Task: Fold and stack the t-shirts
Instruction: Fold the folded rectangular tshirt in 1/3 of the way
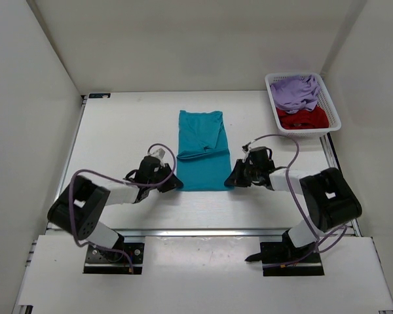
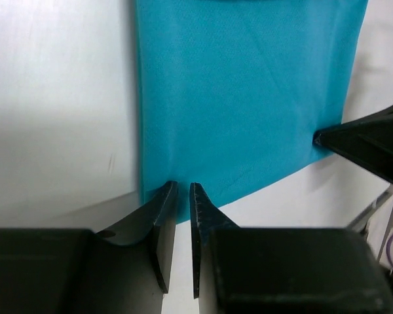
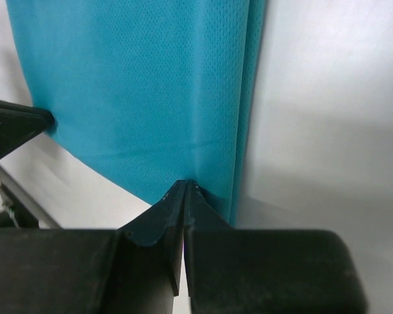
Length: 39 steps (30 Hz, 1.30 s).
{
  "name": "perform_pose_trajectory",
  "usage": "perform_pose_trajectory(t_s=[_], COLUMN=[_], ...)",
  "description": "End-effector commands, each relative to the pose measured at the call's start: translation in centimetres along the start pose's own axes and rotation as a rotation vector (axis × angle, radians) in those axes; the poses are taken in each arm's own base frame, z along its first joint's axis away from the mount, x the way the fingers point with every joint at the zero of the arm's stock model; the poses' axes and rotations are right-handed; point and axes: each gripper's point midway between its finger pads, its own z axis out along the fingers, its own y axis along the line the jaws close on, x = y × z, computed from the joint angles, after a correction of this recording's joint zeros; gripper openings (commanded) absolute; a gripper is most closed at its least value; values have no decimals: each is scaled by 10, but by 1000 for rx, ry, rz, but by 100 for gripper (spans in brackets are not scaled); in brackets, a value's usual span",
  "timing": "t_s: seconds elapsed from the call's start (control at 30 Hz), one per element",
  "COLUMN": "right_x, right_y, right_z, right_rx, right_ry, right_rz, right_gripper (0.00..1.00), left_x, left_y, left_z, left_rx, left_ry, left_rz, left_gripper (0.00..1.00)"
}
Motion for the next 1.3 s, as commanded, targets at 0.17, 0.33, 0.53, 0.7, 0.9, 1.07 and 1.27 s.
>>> perform_pose_trajectory(t_s=[0.17, 0.33, 0.53, 0.7, 0.9, 1.07, 1.27], right_x=[77, 45, 20, 10, -29, -50, -46], right_y=[-2, 21, 75, 91, 99, 69, 50], right_z=[-26, -43, -22, 17, 48, 65, 77], right_rx=[24, 15, -91, -125, -143, -126, -124], right_ry=[79, 14, 1, 39, 33, 32, 64], right_rz=[-19, -73, -175, -205, -208, -127, -74], right_gripper=[0, 0, 1, 0, 1, 0, 0], left_x=[63, 30, 33, 56, 67, 65, 61], left_y=[49, 4, -30, -34, -7, 0, -5], left_z=[-60, -82, -70, -48, -41, -46, -52], left_rx=[-97, -15, 69, 82, 29, 17, 35], left_ry=[49, -50, -28, 37, 66, 53, 41], left_rz=[51, 104, 116, 119, 100, 101, 102], left_gripper=[27, 28, 28, 27, 28, 28, 28])
